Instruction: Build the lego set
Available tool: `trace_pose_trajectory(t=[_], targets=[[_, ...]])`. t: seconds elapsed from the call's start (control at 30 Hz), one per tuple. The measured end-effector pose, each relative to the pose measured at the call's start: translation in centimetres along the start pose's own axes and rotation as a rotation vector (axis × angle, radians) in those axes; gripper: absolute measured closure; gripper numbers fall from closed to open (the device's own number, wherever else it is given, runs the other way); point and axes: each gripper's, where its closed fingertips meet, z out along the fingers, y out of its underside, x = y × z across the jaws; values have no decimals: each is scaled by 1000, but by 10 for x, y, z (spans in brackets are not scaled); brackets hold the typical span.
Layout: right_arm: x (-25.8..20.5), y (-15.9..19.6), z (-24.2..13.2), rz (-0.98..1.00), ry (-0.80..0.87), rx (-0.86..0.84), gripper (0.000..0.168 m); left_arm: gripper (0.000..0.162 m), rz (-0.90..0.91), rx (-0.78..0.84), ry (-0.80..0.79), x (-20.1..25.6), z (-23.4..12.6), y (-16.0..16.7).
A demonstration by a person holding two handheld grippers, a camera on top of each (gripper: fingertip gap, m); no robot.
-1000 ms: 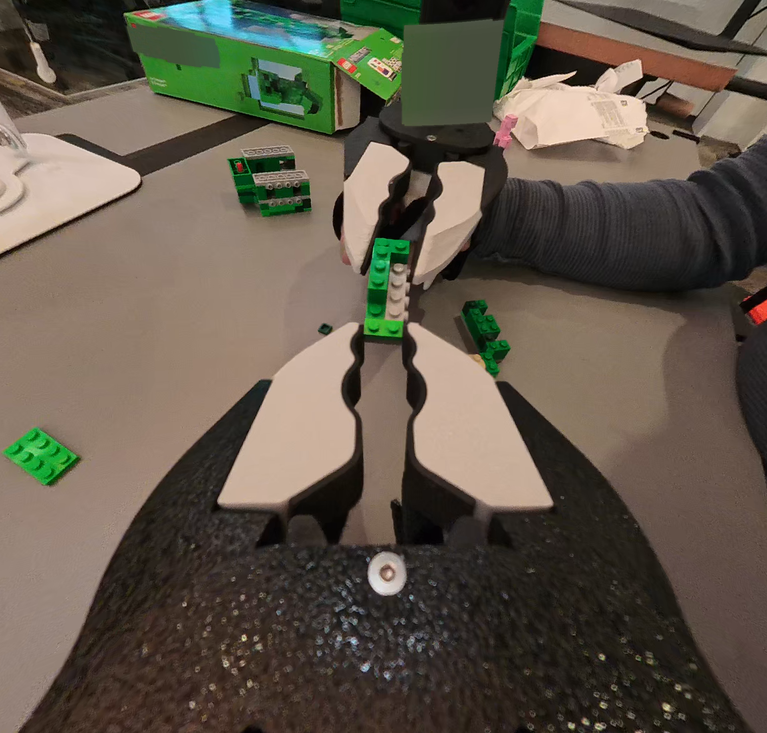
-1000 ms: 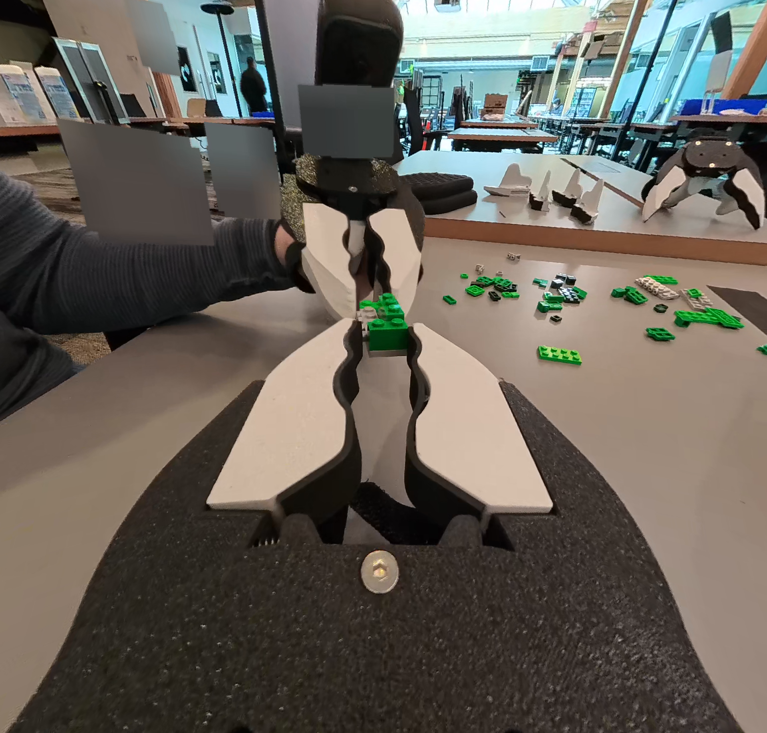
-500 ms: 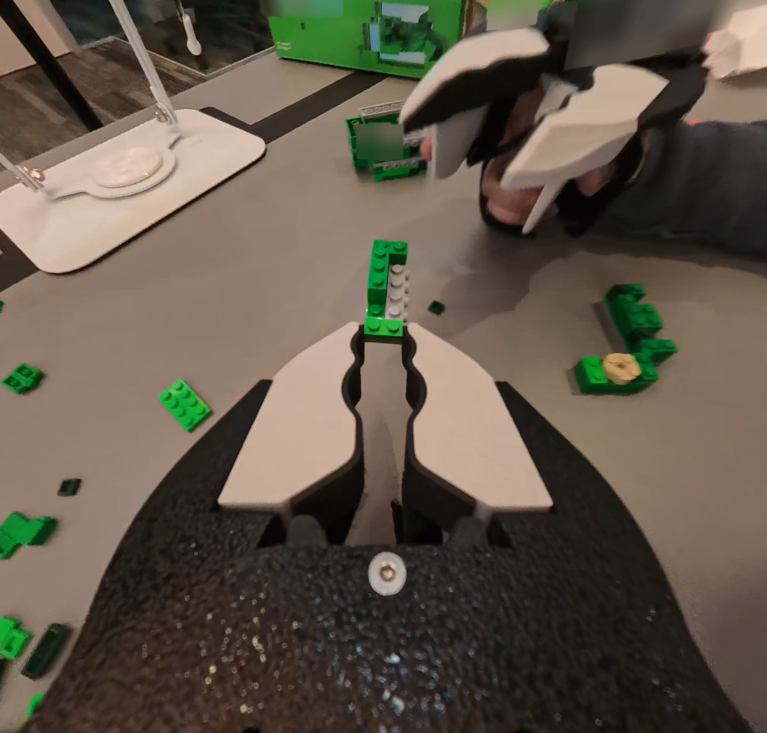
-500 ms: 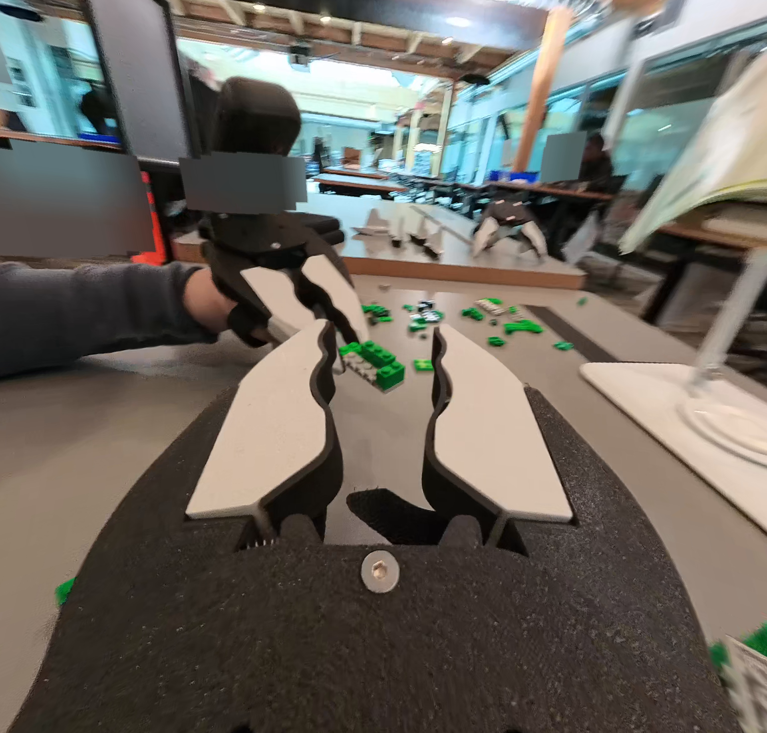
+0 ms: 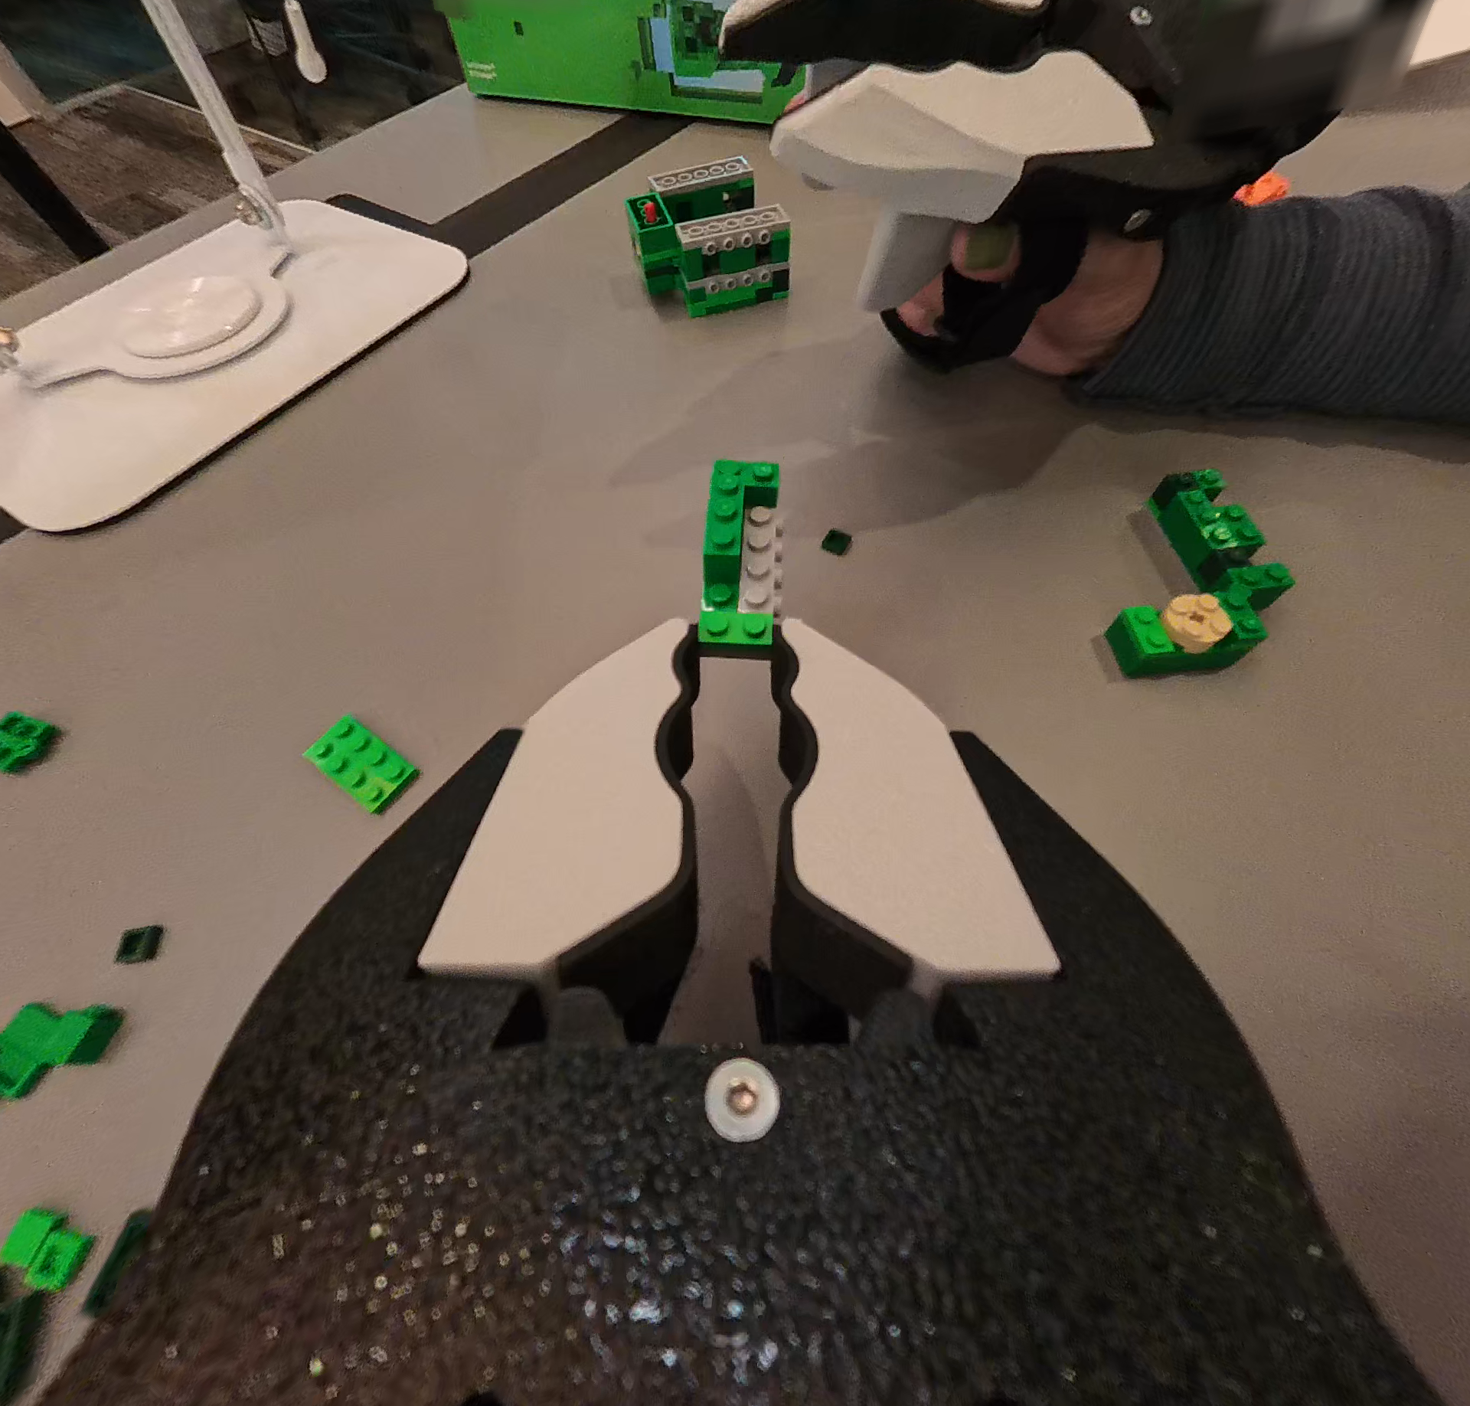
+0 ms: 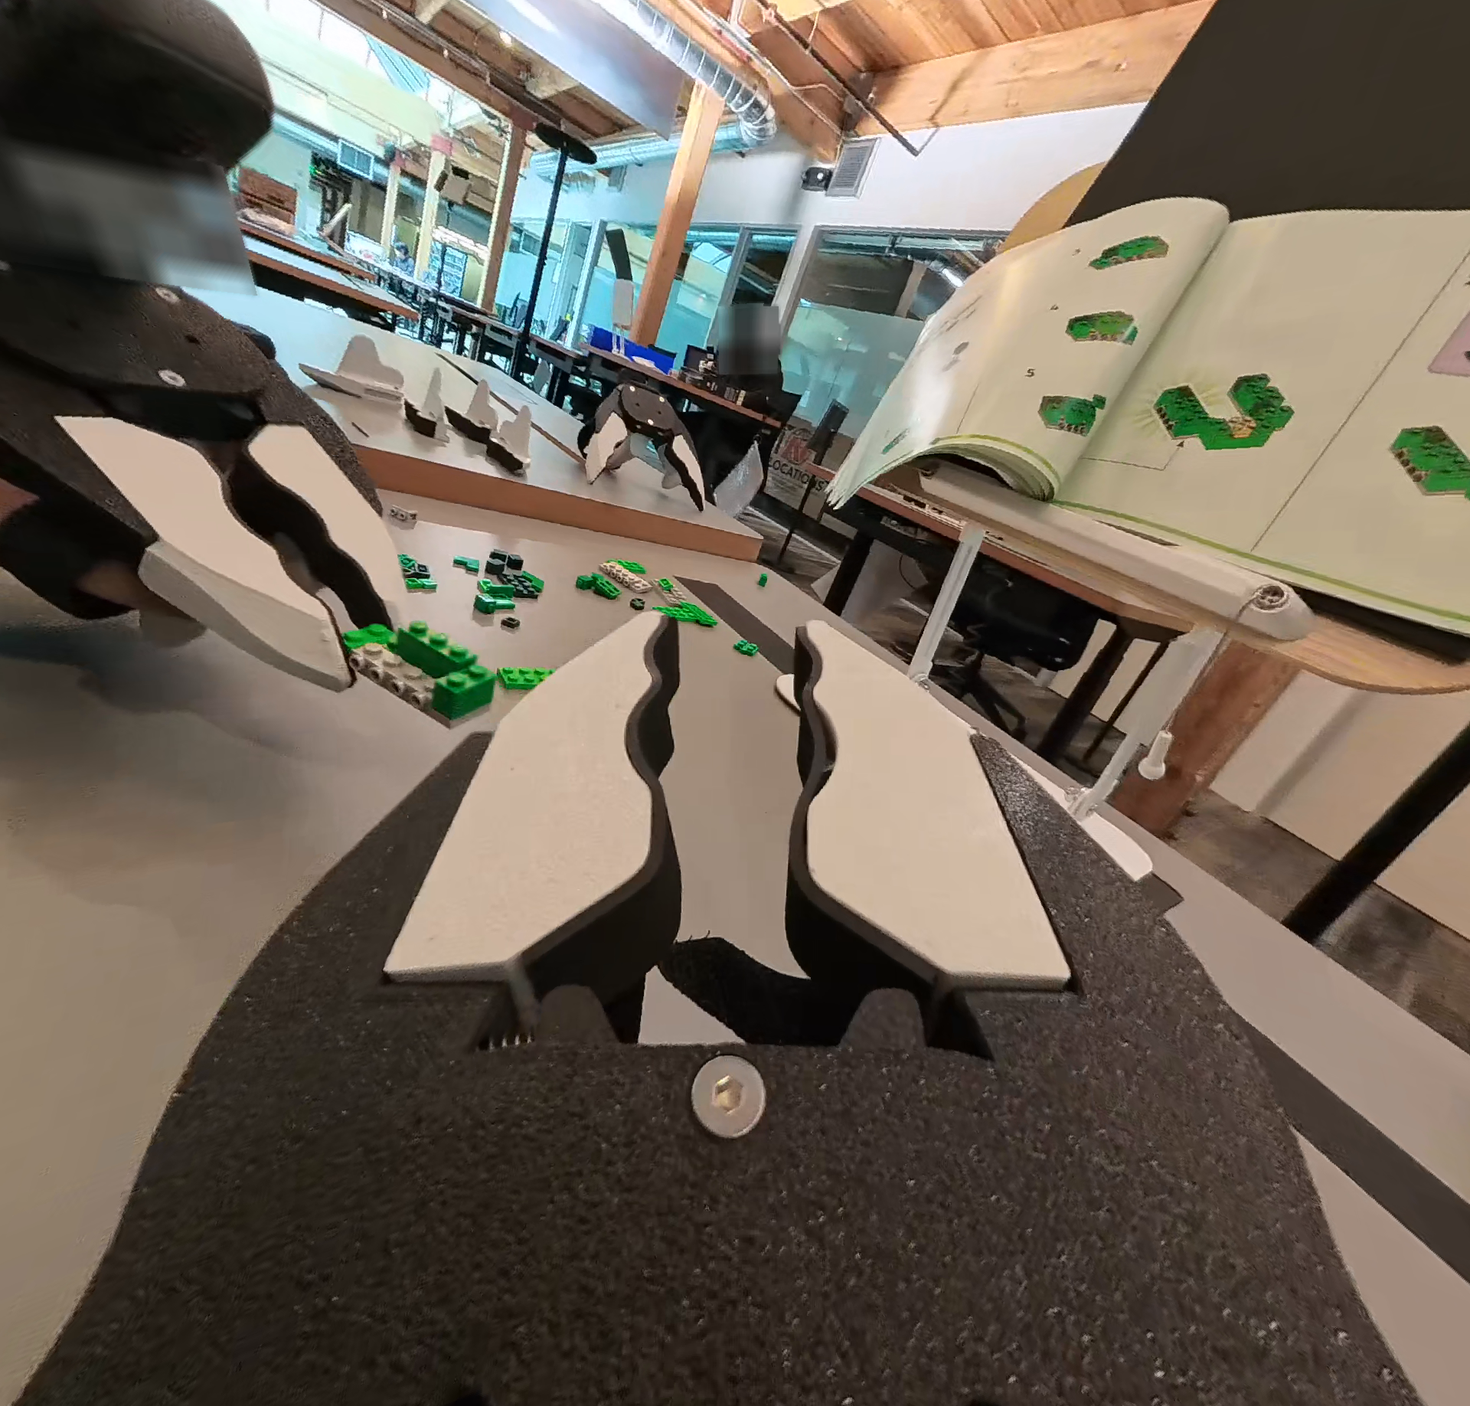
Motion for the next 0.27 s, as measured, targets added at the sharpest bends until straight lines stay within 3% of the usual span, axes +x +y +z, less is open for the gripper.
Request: trace_pose_trajectory(t=[0.27], targets=[[3,2,0,20,8,-4,144,146,52,-46,-7,-9,-13,18]])
